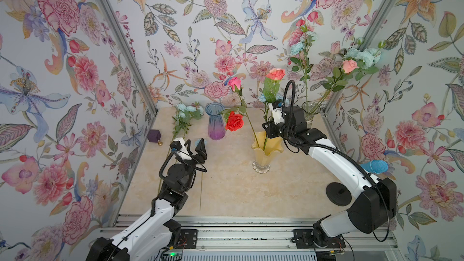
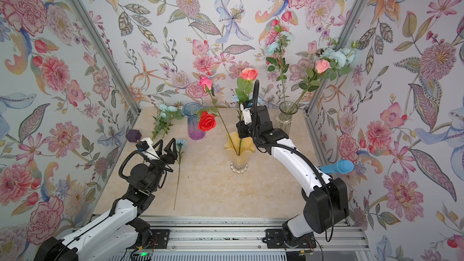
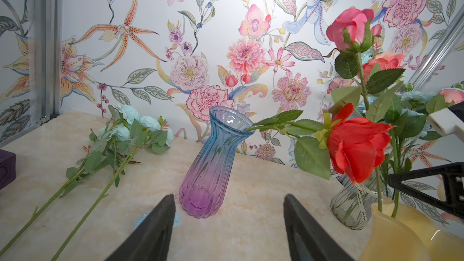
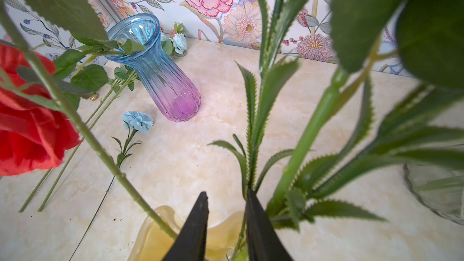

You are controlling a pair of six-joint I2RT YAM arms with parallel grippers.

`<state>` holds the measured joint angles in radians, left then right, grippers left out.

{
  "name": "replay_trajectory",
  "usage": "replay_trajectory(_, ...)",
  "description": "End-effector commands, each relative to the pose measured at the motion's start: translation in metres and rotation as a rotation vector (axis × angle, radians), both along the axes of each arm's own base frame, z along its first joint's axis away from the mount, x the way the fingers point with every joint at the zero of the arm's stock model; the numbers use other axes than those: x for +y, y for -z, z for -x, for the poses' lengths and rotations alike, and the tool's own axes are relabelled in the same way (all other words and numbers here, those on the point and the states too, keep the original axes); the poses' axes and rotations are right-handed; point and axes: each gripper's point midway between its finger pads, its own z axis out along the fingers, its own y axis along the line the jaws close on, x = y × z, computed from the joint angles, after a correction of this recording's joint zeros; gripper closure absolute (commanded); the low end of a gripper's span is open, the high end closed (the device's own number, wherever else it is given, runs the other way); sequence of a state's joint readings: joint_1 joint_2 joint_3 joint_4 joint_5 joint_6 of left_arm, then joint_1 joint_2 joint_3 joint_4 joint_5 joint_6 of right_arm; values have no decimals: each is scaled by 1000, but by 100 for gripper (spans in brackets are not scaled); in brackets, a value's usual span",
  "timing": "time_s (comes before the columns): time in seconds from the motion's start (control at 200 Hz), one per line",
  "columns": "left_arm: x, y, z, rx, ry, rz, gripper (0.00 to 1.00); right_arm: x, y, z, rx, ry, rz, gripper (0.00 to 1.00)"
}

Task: Pick out blue flowers from the vase
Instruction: Pick up the flower from the vase.

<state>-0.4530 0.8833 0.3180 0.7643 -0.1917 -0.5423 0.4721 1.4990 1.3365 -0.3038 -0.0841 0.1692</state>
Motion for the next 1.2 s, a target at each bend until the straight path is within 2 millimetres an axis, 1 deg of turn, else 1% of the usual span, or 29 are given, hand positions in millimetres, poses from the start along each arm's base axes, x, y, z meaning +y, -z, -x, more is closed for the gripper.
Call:
replay_trajectory(0.0, 1, -3, 3, -18, -7, 15, 30, -8, -2, -4, 8, 54, 26, 72)
replay_trajectory(0.23, 2, -4, 3, -20, -11, 14, 30, -8, 3, -4, 41, 54, 46, 74)
replay_trajectory(0.45, 3, -4, 5, -22, -13, 15, 30, -7, -5, 2, 52, 51, 41, 73)
replay_trajectory(0.555, 3, -4, 6, -24, -14, 16, 30, -8, -4, 3, 67, 56, 48, 72)
replay_trajectory(0.64, 4, -4, 6, -25, -14, 17, 30, -8, -9, 6, 59, 48, 43, 74)
replay_trajectory(0.716, 4, -5, 6, -27, -14, 18, 30, -8, -21, 12, 27, 35, 24, 75)
replay_trajectory(0.791, 4, -5, 6, -26, -14, 19, 30, -14, -35, 18, -17, 41, 1, 75)
replay_trajectory(0.866, 4, -5, 7, -28, -12, 19, 30, -26, -49, 25, -52, 51, -38, 74)
replay_trajectory(0.911, 4, -6, 7, -31, -12, 20, 30, -36, -50, 26, -59, 63, -61, 73)
replay_trajectory(0.976, 5, -6, 8, -31, -14, 19, 30, -51, -49, 25, -64, 77, -96, 71)
replay_trajectory(1.071, 4, -5, 7, -30, -14, 20, 30, -69, -37, 20, -51, 92, -124, 68)
replay_trajectory(1.111, 4, -6, 7, -31, -13, 20, 30, -73, -31, 18, -47, 89, -127, 67)
replay_trajectory(1.196, 4, -6, 7, -30, -12, 21, 30, -74, -21, 14, -40, 64, -126, 65)
